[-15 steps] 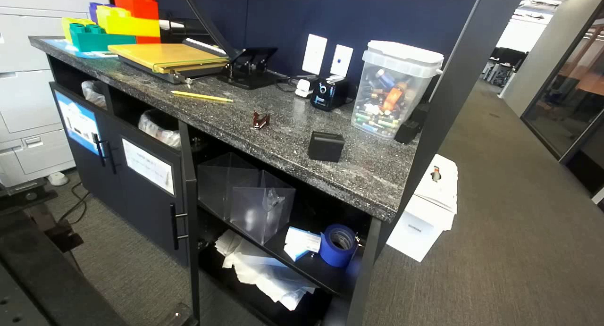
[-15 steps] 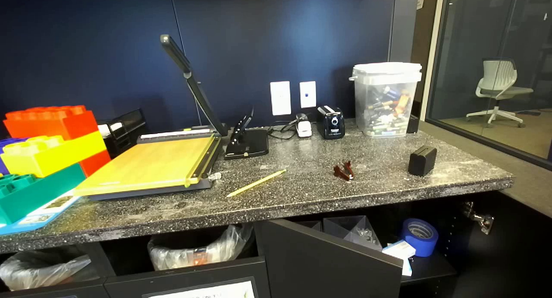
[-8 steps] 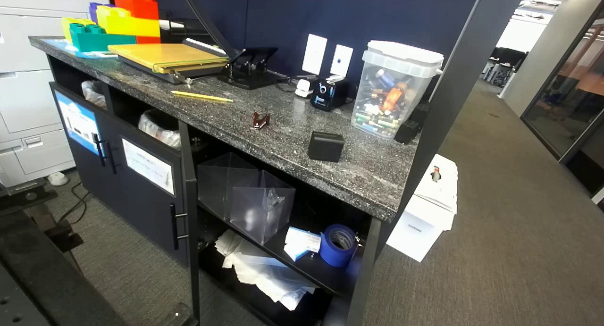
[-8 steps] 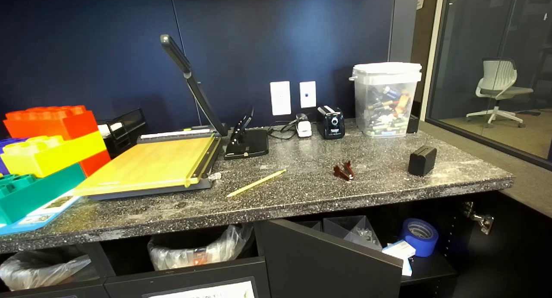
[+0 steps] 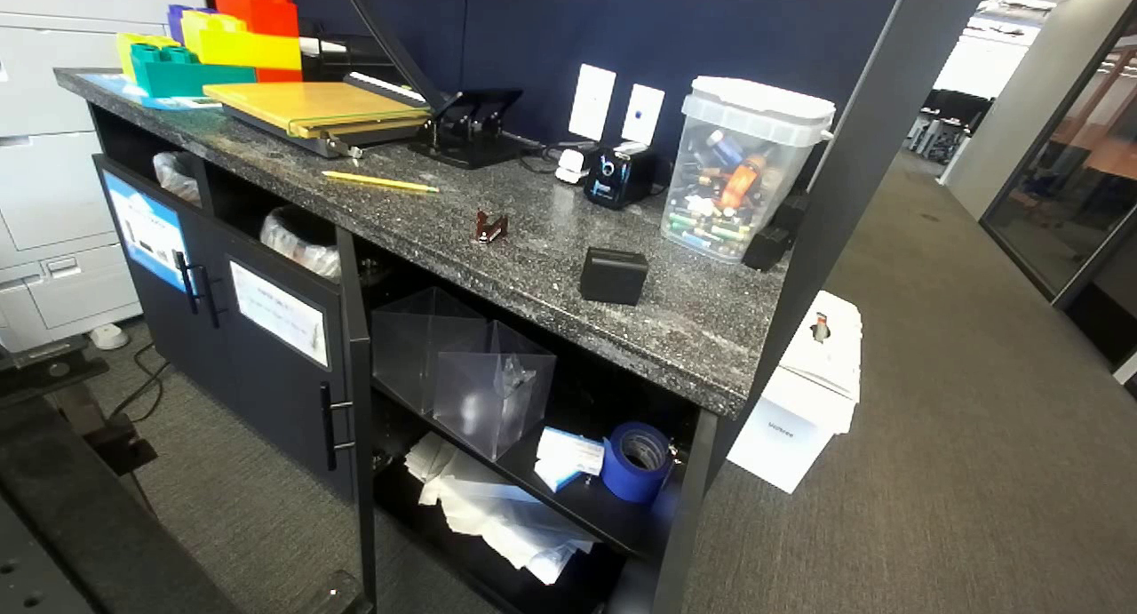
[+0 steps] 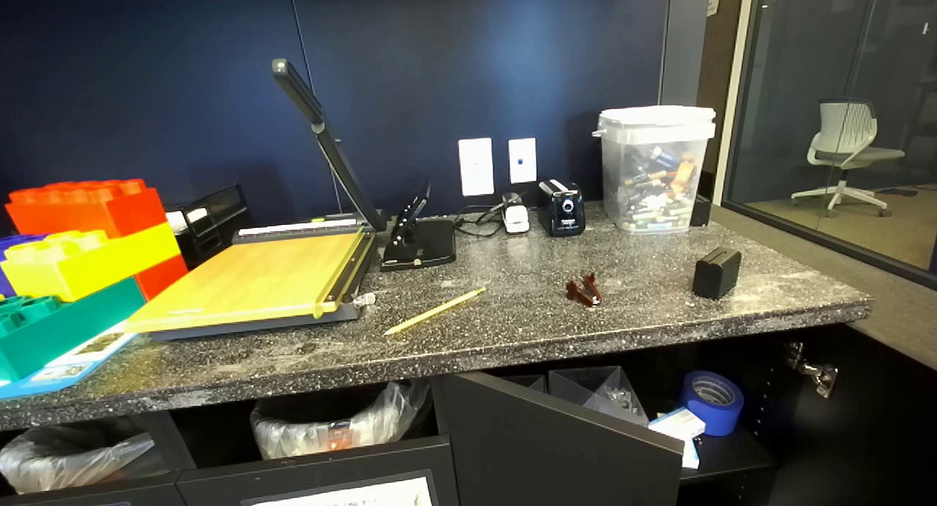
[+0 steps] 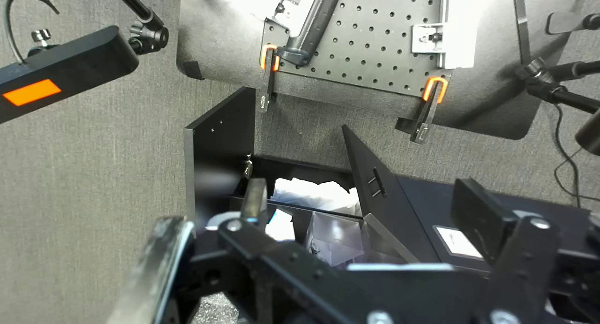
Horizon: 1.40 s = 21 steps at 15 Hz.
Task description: Close the left cabinet door
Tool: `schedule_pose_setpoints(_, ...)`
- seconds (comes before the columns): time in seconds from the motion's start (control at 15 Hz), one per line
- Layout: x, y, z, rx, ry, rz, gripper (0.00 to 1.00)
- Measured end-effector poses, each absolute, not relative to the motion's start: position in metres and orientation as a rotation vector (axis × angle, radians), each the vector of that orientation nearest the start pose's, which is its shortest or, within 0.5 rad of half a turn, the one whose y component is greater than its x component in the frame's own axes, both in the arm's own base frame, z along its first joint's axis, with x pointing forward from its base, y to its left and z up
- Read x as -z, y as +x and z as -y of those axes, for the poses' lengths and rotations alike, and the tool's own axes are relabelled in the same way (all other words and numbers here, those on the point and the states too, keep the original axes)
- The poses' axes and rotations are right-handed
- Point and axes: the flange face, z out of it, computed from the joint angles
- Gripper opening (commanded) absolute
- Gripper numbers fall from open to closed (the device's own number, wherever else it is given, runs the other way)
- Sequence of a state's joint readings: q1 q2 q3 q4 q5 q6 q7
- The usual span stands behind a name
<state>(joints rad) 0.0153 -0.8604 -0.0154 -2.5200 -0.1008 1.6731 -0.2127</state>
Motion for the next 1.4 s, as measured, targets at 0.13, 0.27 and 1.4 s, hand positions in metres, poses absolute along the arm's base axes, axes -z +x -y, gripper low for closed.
schedule_pose_setpoints(0.13,-0.544,0.294,0.011,0.007,-3.210,0.367,1.00)
schedule_pose_setpoints(0.27,-0.544,0.294,0.011,0.007,-3.210,0.367,1.00)
schedule_pose_setpoints(1.4,-0.388,0.439,-0.099,-0.462,-3.273,0.172,1.00)
